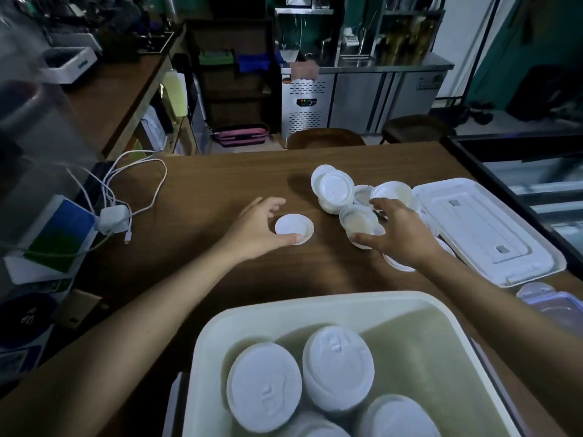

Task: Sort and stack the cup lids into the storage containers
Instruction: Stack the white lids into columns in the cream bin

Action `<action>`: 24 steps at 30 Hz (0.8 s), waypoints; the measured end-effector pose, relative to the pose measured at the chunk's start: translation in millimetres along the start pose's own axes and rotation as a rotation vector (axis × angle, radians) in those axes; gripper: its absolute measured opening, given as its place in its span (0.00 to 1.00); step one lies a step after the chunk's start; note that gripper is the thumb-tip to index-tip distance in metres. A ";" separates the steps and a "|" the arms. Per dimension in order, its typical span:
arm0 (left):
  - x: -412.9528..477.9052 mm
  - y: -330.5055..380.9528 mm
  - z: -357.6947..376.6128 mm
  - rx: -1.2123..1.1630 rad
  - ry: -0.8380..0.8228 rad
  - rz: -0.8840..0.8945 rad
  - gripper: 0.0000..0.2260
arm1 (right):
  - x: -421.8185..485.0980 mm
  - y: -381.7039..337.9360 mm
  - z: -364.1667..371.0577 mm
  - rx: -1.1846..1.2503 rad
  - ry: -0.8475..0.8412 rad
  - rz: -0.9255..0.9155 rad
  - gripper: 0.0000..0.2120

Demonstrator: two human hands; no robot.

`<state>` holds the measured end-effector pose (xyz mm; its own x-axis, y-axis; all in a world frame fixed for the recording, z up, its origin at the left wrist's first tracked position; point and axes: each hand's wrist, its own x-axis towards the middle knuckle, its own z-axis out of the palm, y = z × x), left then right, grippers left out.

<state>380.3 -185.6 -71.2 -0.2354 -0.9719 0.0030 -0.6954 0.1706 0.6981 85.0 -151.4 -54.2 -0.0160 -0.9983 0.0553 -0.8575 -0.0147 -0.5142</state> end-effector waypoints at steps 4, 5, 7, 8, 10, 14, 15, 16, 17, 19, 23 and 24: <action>15.1 -19.0 23.8 0.047 -0.062 -0.114 0.57 | 17.7 9.8 21.1 -0.039 0.006 0.099 0.46; 17.6 -21.9 27.8 0.056 -0.054 -0.117 0.58 | 20.4 10.6 24.6 -0.038 0.012 0.114 0.46; 22.2 -24.2 32.9 0.071 -0.028 -0.094 0.53 | 23.6 12.4 30.2 -0.040 0.036 0.128 0.46; 24.1 -24.5 33.9 0.068 -0.010 -0.076 0.47 | 24.5 12.4 31.9 -0.044 0.048 0.132 0.45; 25.8 -24.1 32.8 0.046 0.006 -0.045 0.36 | 25.9 11.4 33.7 -0.045 0.074 0.127 0.43; 17.6 -21.7 20.6 0.000 -0.004 -0.001 0.31 | 22.8 4.9 26.4 -0.003 0.068 0.080 0.41; 12.8 -18.7 15.2 -0.010 -0.010 0.012 0.32 | 19.4 1.9 21.8 0.019 0.055 0.049 0.41; 7.1 -15.0 9.0 -0.023 -0.021 0.027 0.33 | 14.7 -1.8 16.3 0.051 0.041 0.015 0.41; 0.4 -9.8 1.6 -0.040 -0.035 0.044 0.34 | 9.3 -5.4 10.4 0.093 0.027 -0.017 0.40; -15.4 3.1 -15.4 -0.077 -0.063 0.079 0.36 | -6.4 -18.7 -5.6 0.162 0.012 -0.081 0.38; -54.3 34.6 -52.1 -0.100 -0.101 0.179 0.37 | -52.2 -52.3 -37.9 0.296 -0.001 -0.160 0.34; -65.0 42.8 -60.3 -0.101 -0.122 0.200 0.38 | -66.1 -60.6 -44.8 0.338 -0.018 -0.165 0.33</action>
<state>406.8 -124.9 1.7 -0.4457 -0.8928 0.0658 -0.5571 0.3341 0.7602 115.0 -82.0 11.6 0.1195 -0.9818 0.1475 -0.6296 -0.1898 -0.7533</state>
